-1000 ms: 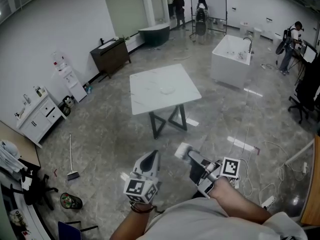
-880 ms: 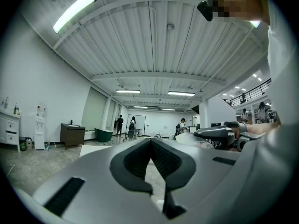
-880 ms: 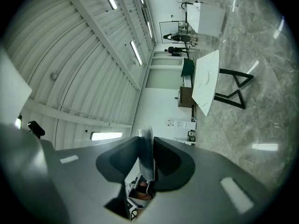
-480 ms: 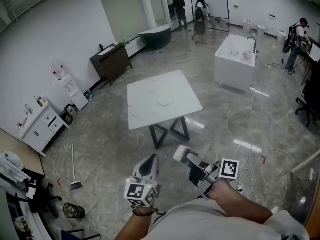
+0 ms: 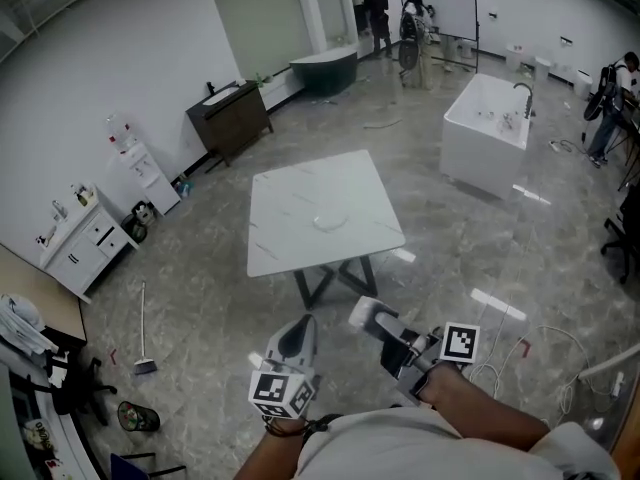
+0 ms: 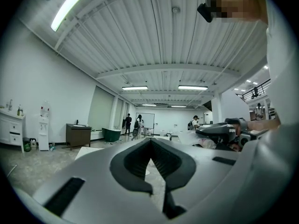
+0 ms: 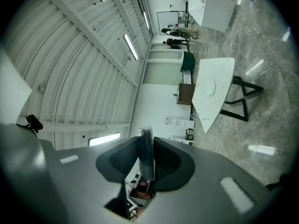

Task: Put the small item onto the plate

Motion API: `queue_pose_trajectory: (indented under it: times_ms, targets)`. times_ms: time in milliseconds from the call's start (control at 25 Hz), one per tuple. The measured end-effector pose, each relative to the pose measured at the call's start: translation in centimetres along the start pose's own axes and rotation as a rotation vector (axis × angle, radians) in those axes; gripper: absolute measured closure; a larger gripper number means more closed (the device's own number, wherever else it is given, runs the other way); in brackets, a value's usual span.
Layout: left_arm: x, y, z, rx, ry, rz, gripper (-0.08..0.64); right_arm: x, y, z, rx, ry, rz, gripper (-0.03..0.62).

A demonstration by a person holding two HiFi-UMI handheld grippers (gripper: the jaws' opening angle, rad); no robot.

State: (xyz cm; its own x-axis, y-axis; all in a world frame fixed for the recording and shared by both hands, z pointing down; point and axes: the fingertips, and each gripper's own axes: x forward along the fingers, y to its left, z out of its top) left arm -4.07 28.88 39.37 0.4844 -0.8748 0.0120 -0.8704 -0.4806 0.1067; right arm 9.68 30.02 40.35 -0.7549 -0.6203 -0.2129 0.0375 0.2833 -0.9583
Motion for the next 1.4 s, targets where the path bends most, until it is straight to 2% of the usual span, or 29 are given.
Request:
queue_pose_trajectory:
  times_ms: [320,560,880,1160,1400]
  targets:
    - [6.1,2.5,-0.1,-0.001,-0.009,-0.007,0.554,2.9,-2.6,5.2,0.018,-0.015,-0.003,0.495]
    - [12.4,6.7,0.1,-0.03,-0.02,-0.061,0.554,8.1,-4.7,8.9,-0.022,-0.022,-0.023,0.496]
    - [20.9,16.3,2.7,-0.015,-0.018,-0.114,0.554,18.9,-6.6,14.2,-0.038,-0.068,-0.03,0.495]
    - [25.5,24.2,4.6,-0.003,-0.021,-0.17,0.554,27.7,-8.5,16.8,-0.07,-0.113,-0.03,0.495]
    - [28.2,28.1,4.4,-0.005,-0.015,-0.19,0.554,31.6,-10.9,17.7,-0.055,-0.133,-0.056,0.497]
